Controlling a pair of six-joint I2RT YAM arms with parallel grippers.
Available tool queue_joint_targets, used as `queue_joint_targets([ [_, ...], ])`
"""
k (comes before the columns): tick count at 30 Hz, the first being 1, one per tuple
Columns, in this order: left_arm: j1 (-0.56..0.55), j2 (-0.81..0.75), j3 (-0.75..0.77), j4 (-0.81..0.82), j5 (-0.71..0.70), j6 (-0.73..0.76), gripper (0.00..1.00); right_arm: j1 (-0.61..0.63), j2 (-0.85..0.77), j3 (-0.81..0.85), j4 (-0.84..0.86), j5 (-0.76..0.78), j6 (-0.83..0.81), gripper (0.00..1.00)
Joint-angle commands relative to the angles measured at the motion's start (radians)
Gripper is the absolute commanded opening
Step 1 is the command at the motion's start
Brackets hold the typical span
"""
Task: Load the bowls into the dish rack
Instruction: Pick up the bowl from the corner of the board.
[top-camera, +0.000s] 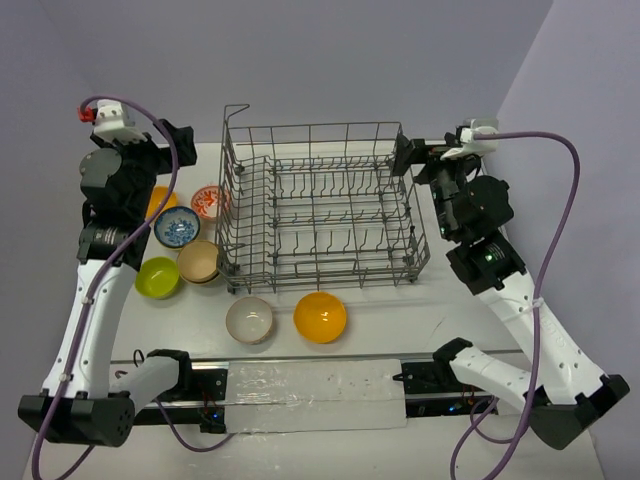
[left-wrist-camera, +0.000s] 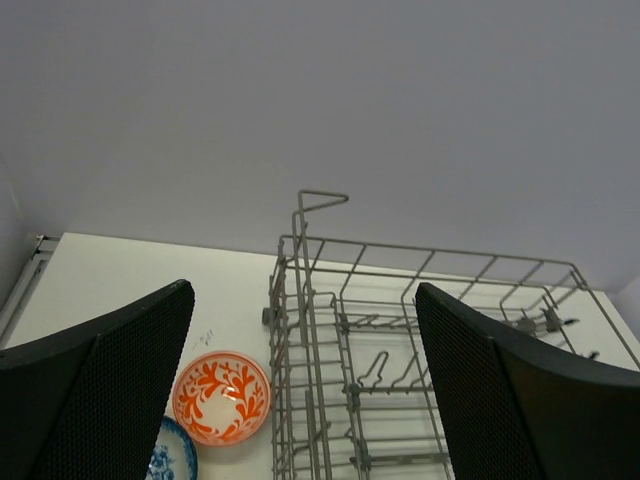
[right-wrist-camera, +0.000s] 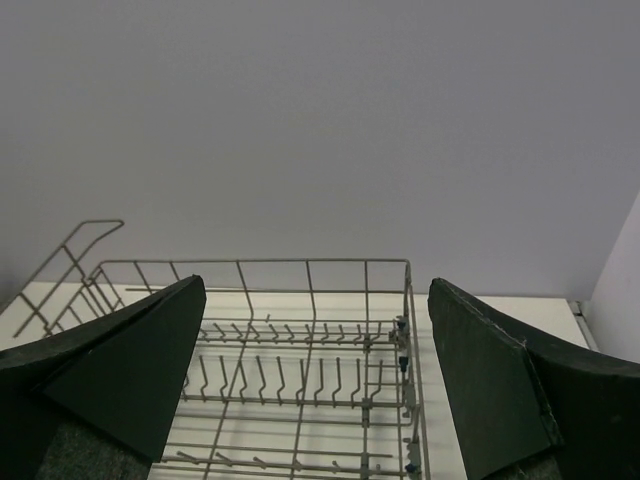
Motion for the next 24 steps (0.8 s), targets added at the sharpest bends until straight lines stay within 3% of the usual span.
queue_joint_targets([
  [1,-0.003,-0.085,-0.027,-0.059,0.077,-0.017,0.97,0.010,-0.055,-0.026,0.021,-0.082,0.043,1.00],
  [5,-0.003,-0.155,-0.076,-0.123,0.182,-0.027,0.96,0.008,-0.045,-0.001,-0.106,-0.193,0.175,1.00],
  [11,-0.025,-0.234,-0.162,-0.177,0.364,-0.064,0.87,0.010,-0.057,-0.103,-0.044,-0.412,0.279,1.00],
  [18,-0.089,-0.318,-0.229,-0.297,0.190,-0.015,0.86,0.008,-0.095,-0.187,-0.065,-0.513,0.374,0.98],
  [24,-0.113,-0.309,-0.301,-0.332,0.167,-0.032,0.82,0.010,-0.156,-0.250,-0.103,-0.556,0.385,0.92],
])
